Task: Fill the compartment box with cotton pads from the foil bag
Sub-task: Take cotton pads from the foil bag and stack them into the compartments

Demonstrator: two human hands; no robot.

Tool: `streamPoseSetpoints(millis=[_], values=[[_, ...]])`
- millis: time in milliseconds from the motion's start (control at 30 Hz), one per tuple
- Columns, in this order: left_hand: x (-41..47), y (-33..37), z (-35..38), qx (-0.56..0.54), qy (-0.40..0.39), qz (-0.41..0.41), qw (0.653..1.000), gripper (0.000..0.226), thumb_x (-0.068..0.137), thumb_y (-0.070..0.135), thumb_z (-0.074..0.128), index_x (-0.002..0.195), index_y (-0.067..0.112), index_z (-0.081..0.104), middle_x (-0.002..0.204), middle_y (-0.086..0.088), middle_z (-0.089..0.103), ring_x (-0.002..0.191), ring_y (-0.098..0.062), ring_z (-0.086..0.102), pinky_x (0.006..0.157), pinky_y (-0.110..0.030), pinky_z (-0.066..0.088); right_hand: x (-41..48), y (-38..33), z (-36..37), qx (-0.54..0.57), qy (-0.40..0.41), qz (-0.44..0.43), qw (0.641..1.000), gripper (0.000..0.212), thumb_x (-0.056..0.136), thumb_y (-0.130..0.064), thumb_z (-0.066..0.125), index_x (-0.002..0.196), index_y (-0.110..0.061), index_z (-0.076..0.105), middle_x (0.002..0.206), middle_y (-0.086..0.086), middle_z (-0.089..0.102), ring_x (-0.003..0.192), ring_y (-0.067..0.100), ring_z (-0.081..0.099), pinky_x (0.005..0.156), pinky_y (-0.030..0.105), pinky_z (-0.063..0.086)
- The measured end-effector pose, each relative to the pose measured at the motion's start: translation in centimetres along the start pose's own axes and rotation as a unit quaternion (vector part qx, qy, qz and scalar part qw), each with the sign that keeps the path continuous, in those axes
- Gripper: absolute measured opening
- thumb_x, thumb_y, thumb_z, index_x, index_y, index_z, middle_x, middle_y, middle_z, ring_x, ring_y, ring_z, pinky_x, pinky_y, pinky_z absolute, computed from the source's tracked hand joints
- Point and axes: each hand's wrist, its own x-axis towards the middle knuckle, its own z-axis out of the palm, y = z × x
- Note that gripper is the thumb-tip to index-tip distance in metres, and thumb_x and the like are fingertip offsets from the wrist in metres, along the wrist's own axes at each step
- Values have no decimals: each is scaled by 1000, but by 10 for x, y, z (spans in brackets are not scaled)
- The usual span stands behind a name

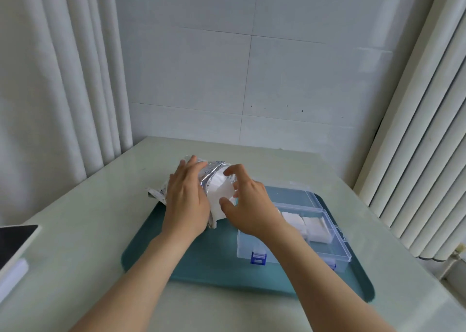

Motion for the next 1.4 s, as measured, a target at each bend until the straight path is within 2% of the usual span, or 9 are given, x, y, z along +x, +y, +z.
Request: streamPoseSetpoints(millis=[133, 233, 400, 567, 767, 900, 1033, 1200, 1400], values=[[1, 0, 0, 24, 4, 7, 1000, 44, 107, 13, 35, 142, 17, 60, 167, -3, 40, 155, -24, 35, 125, -50, 31, 10, -8, 17, -96, 33, 17, 995, 45, 92, -29, 63, 130, -22, 40, 95, -2, 61, 100, 30, 56, 85, 40, 36], [1, -2, 0, 31, 8, 9, 999, 49, 101, 22, 31, 139, 16, 63, 164, -5, 44, 152, -25, 39, 124, -49, 34, 13, -9, 29, -144, 20, 39, 989, 49, 93, -39, 61, 134, -23, 38, 104, -1, 67, 108, 30, 59, 84, 41, 27], [3, -5, 3, 31, 15, 8, 999, 40, 106, 24, 39, 134, 16, 66, 161, -5, 49, 151, -23, 41, 123, -46, 35, 15, -10, 30, -113, 8, 60, 992, 41, 93, -23, 61, 133, -29, 52, 111, -3, 70, 114, 24, 58, 85, 38, 22], [4, -8, 5, 40, 14, 19, 999, 48, 102, 31, 33, 132, 13, 67, 158, -7, 53, 152, -22, 41, 123, -46, 35, 12, -15, 30, -115, 17, 51, 992, 27, 87, -18, 58, 108, -32, 68, 99, -7, 72, 104, 22, 60, 81, 38, 23], [4, -12, 1, 64, 1, 47, 997, 58, 105, 56, 33, 134, 17, 65, 158, -4, 53, 152, -24, 41, 123, -47, 34, 9, -11, 24, -100, 87, 52, 990, 24, 94, -20, 54, 103, -32, 73, 94, -11, 72, 101, 20, 54, 83, 37, 28], [1, -13, 3, 85, -15, 50, 995, 42, 110, 40, 45, 139, 15, 62, 162, -7, 47, 153, -28, 37, 124, -47, 30, 5, -7, 16, -37, 80, 34, 996, 20, 93, -17, 59, 98, -26, 76, 96, -9, 75, 96, 25, 63, 94, 40, 46], [1, -13, 5, 81, -20, 42, 996, 45, 108, 39, 41, 141, 16, 60, 163, -6, 45, 154, -28, 35, 124, -49, 30, 2, -4, 12, -17, 44, -15, 999, 21, 100, -8, 58, 104, -10, 78, 106, -2, 75, 97, 28, 63, 87, 32, 43], [3, -17, 8, 72, -16, 33, 997, 34, 112, 23, 41, 140, 16, 60, 163, -6, 44, 154, -27, 35, 124, -50, 30, 9, -1, 23, -31, 23, -52, 998, 19, 93, -6, 66, 104, -14, 79, 112, 5, 69, 116, 20, 56, 90, 21, 38], [2, -15, 6, 63, -9, 24, 998, 43, 111, 32, 32, 142, 19, 59, 164, -2, 43, 155, -21, 33, 126, -47, 29, 12, -4, 27, -30, -20, 14, 999, 56, 92, -15, 71, 142, -21, 45, 133, 6, 62, 123, 32, 55, 101, 49, 47]])
